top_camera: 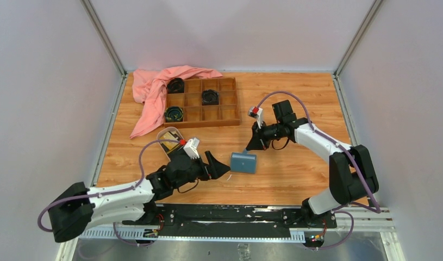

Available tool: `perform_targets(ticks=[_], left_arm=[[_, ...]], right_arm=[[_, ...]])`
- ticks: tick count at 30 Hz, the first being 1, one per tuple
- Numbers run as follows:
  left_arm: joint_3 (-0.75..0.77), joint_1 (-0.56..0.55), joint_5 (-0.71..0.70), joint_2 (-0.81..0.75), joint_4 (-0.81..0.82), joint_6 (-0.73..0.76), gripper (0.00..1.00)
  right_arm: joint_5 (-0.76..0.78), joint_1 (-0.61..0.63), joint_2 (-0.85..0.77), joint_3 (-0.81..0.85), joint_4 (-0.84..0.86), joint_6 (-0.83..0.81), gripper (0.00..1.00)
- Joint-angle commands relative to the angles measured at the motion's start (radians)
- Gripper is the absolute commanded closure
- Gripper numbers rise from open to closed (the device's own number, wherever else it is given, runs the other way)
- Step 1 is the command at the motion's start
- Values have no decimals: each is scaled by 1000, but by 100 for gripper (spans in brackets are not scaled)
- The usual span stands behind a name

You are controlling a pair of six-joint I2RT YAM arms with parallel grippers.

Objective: Put the credit cards into the card holder
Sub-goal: Open the card holder at the center of the board.

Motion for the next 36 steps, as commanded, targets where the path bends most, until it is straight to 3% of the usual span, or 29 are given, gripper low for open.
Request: perform_targets(ticks=[1, 8, 13, 19, 25, 36], left_arm=[[86, -58, -83, 136, 73, -136, 7], [128, -112, -221, 260, 72, -402, 6], [216, -118, -214, 397, 71, -524, 11], [302, -118, -228, 538, 71, -572, 13], [298, -117, -328, 588, 69, -625, 13], [290, -85, -348, 667, 71, -613, 15]], right_arm=[[8, -14, -31, -33, 79, 94, 100], [-2, -14, -36, -36, 91, 107, 100], [-19, -12, -50, -46, 109, 114, 100], [-22, -12, -64, -56, 120, 117, 100], [-30, -12, -63, -57, 119, 115, 100], [-62, -12, -88, -66, 116, 85, 100]])
